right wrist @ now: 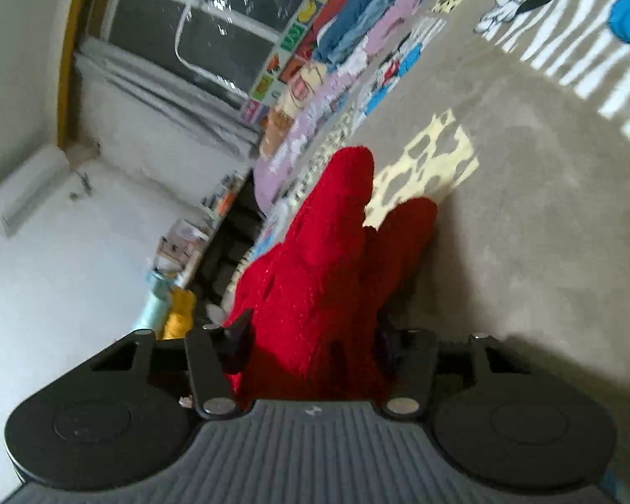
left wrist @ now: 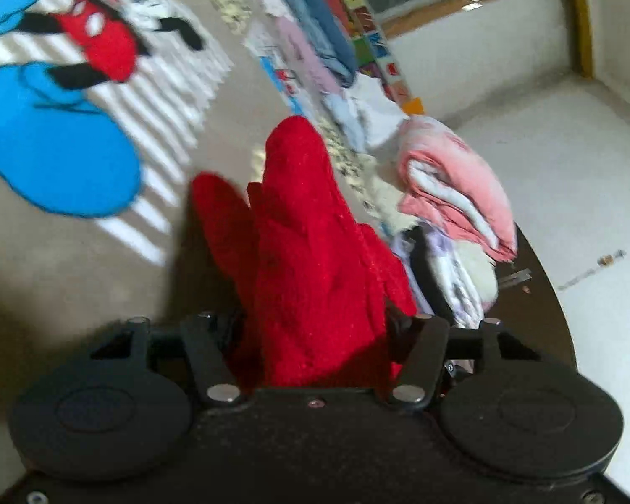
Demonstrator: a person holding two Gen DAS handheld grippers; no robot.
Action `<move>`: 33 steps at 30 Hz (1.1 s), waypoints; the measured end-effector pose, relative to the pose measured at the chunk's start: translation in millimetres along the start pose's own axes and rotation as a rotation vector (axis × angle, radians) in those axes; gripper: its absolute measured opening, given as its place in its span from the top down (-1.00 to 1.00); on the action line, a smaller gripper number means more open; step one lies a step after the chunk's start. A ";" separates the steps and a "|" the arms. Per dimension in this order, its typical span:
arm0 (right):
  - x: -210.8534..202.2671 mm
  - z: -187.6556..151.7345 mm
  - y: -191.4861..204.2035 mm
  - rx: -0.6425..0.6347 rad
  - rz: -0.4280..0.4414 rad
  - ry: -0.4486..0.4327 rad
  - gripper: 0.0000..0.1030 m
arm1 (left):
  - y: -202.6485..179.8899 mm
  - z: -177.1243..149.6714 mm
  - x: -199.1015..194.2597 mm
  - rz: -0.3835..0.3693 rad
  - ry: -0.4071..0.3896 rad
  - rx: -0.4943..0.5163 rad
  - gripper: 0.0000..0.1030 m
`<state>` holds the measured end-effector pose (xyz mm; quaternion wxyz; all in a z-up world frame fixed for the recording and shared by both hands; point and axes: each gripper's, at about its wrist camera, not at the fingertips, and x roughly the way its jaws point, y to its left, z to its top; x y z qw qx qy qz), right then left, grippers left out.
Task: Fold clothes
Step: 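Grasp the folded sweater with both grippers and lift it off the blanket, then carry the held sweater with both grippers toward the clothes stack on the bed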
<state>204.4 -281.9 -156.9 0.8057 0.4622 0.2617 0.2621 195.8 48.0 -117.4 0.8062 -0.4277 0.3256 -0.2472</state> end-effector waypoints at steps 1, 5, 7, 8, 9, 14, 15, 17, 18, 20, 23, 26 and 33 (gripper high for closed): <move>-10.0 -1.2 3.1 0.003 0.011 -0.012 -0.07 | -9.5 -4.6 -0.9 -0.015 0.003 0.015 -0.14; -53.3 1.0 15.5 -0.015 0.038 -0.076 -0.07 | -47.1 -22.7 7.8 -0.081 0.041 0.064 -0.14; -79.3 4.6 20.6 -0.030 0.036 -0.128 -0.07 | -68.2 -29.3 19.7 -0.120 0.071 0.093 -0.14; -92.1 6.0 22.2 -0.037 0.033 -0.155 -0.07 | -80.4 -32.2 27.9 -0.144 0.093 0.112 -0.14; -106.6 11.3 22.0 -0.043 0.028 -0.189 -0.07 | -92.5 -35.2 36.3 -0.167 0.115 0.131 -0.14; -180.9 41.7 19.4 -0.072 -0.002 -0.365 -0.07 | -161.5 -59.6 95.4 -0.306 0.241 0.216 -0.14; -195.7 47.8 18.9 -0.078 -0.008 -0.400 -0.07 | -174.6 -64.3 108.1 -0.336 0.263 0.225 -0.14; -225.4 59.9 17.9 -0.090 -0.020 -0.470 -0.07 | -203.7 -74.2 137.1 -0.394 0.311 0.237 -0.14; -240.3 66.0 17.4 -0.096 -0.027 -0.505 -0.07 | -217.1 -78.4 150.6 -0.418 0.333 0.241 -0.14; -270.0 78.2 16.4 -0.107 -0.039 -0.575 -0.07 | -246.8 -84.6 180.7 -0.462 0.369 0.259 -0.14; -314.6 96.4 14.8 -0.125 -0.057 -0.681 -0.07 | -286.7 -94.1 220.4 -0.523 0.421 0.288 -0.14; -340.1 116.0 4.8 -0.131 -0.083 -0.755 -0.07 | -318.5 -101.9 259.6 -0.581 0.472 0.297 -0.14; -371.0 163.5 -31.2 -0.126 -0.156 -0.879 -0.07 | -366.0 -120.3 337.6 -0.651 0.558 0.309 -0.14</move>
